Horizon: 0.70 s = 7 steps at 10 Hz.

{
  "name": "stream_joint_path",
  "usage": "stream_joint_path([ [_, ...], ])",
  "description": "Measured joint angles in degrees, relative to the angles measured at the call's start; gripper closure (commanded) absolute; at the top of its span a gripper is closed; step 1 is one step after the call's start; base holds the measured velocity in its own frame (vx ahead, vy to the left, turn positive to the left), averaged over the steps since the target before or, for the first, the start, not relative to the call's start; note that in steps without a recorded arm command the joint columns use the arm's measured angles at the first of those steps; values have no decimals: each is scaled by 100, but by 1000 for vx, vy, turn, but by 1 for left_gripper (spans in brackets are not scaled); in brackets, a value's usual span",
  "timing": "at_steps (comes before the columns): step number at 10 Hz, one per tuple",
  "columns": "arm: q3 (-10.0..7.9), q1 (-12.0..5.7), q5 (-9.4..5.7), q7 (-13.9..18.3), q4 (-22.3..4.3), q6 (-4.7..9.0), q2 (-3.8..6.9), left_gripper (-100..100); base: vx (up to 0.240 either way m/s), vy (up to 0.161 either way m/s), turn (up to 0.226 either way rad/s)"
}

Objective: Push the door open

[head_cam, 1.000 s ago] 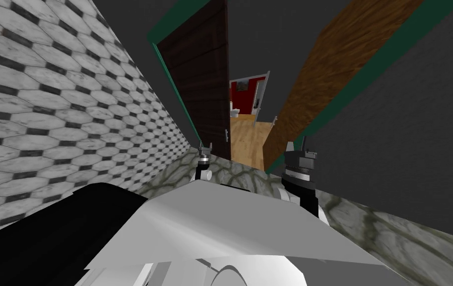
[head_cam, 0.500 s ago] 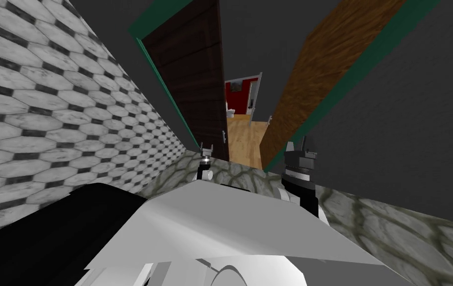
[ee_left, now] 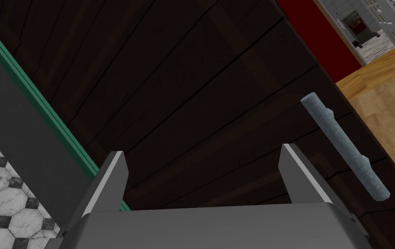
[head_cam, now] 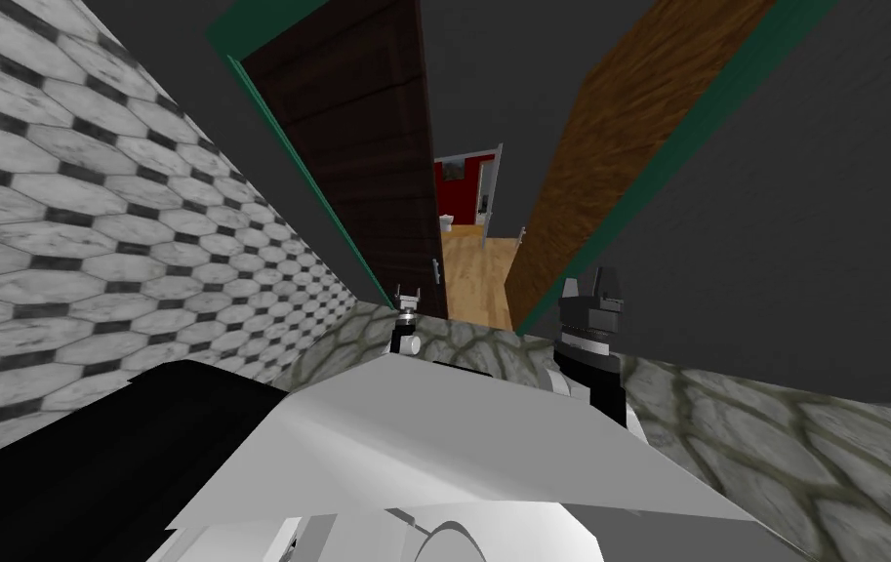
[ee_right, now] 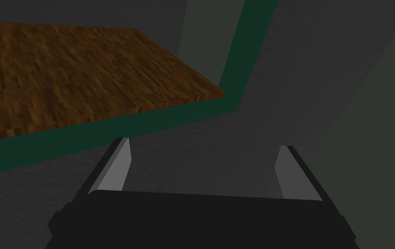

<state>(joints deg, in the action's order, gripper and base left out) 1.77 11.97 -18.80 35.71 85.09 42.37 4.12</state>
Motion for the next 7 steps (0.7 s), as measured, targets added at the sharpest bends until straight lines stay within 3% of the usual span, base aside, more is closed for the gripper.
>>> stream_joint_path([
  [7,-32,-443,-470,812,-1195,199,-93,-100,51,98,-195],
])
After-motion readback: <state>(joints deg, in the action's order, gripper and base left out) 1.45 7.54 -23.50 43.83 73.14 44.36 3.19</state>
